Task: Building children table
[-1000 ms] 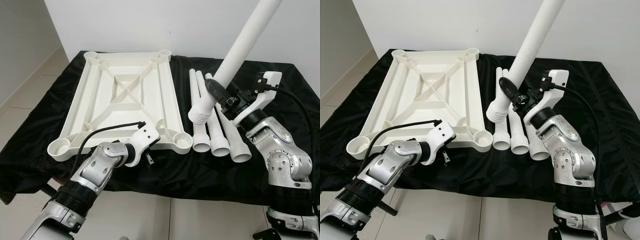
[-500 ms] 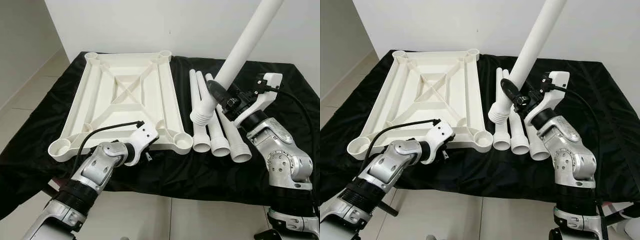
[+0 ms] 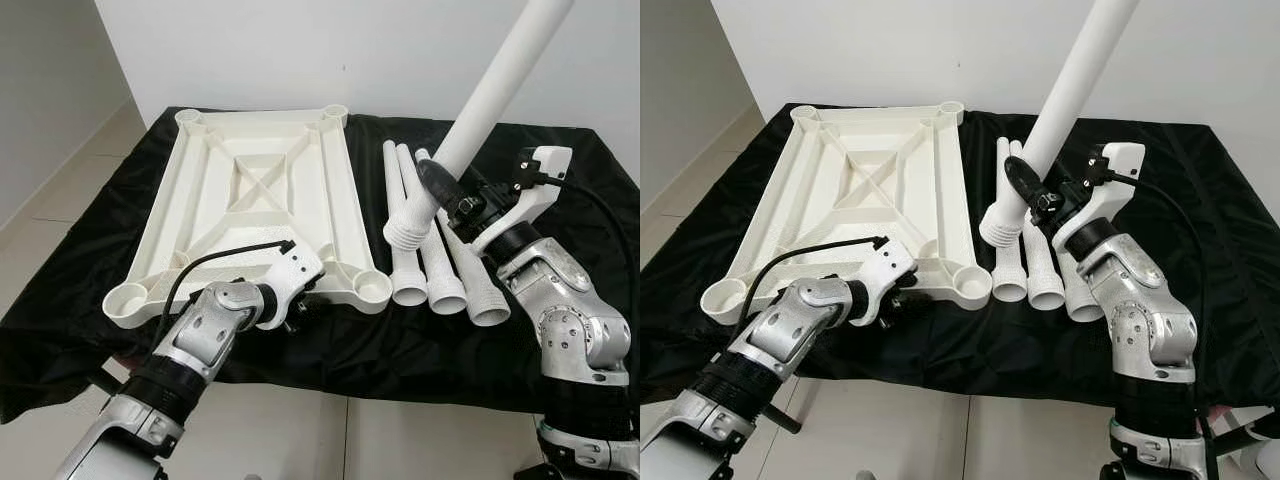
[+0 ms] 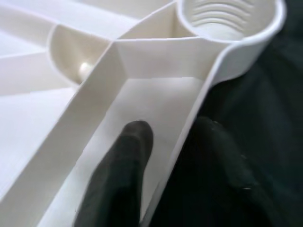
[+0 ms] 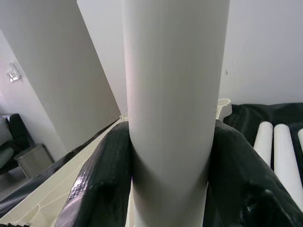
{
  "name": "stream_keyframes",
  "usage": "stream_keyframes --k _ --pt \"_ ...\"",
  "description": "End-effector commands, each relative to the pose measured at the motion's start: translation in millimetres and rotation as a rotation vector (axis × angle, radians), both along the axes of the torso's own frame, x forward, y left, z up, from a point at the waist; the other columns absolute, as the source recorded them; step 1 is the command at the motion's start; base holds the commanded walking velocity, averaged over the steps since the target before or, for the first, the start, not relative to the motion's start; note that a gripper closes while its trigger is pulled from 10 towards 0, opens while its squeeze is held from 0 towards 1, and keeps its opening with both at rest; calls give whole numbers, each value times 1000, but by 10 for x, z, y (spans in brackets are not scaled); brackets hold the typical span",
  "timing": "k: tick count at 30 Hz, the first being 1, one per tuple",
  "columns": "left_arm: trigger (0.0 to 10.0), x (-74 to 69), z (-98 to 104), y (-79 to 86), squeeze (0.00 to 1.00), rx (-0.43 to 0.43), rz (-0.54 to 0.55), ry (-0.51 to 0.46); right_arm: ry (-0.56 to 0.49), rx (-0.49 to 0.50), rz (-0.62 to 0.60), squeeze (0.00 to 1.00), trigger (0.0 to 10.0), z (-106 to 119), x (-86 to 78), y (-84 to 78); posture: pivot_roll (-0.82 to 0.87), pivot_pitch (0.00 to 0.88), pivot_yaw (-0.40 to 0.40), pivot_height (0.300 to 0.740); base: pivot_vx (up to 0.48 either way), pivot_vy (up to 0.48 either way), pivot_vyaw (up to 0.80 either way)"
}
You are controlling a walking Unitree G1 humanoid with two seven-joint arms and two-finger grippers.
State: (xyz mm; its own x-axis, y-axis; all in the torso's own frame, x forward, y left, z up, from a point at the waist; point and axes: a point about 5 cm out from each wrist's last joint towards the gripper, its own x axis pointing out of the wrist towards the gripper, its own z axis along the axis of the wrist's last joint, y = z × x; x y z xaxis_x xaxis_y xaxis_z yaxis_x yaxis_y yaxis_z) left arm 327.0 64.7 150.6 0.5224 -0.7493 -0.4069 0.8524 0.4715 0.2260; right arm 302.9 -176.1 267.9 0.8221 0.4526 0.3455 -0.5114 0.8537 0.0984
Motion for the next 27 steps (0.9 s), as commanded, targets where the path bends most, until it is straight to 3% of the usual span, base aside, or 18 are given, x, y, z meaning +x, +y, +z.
stream_keyframes --k 1,6,7,8,10,11,18,22,27 --pt "0 6 -43 -28 0 1 19 15 -27 -4 -1 0 10000 56 -44 -7 -143 112 74 740 0 0 0" --pt "0 35 -31 -60 0 -1 24 11 -23 -9 -4 0 10000 44 -48 -16 -143 114 73 740 0 0 0" --pt "1176 57 -19 -74 0 -2 31 5 -22 -9 -6 0 10000 43 -49 -20 -144 116 72 740 0 0 0" --pt "4118 76 -5 -87 0 -3 36 -1 -23 -10 -7 0 10000 46 -49 -23 -144 116 72 740 0 0 0" --pt "4118 89 4 -95 0 -2 39 -5 -23 -10 -7 0 10000 49 -49 -25 -144 116 72 740 0 0 0" --pt "10000 103 9 -98 0 1 46 -9 -23 -10 -7 0 10000 49 -46 -23 -145 117 72 740 0 0 0" --pt "10000 122 8 13 0 23 62 -23 -19 -28 -1 0 10000 28 -62 -27 -148 116 73 740 0 0 0" --pt "10000 113 63 177 0 19 63 -40 -5 -47 -11 0 10000 -19 -62 -99 -143 116 70 740 0 0 0" --pt "10000 89 125 127 0 -19 54 -40 17 -49 8 0 10000 -97 2 -109 -120 109 53 740 0 0 0"
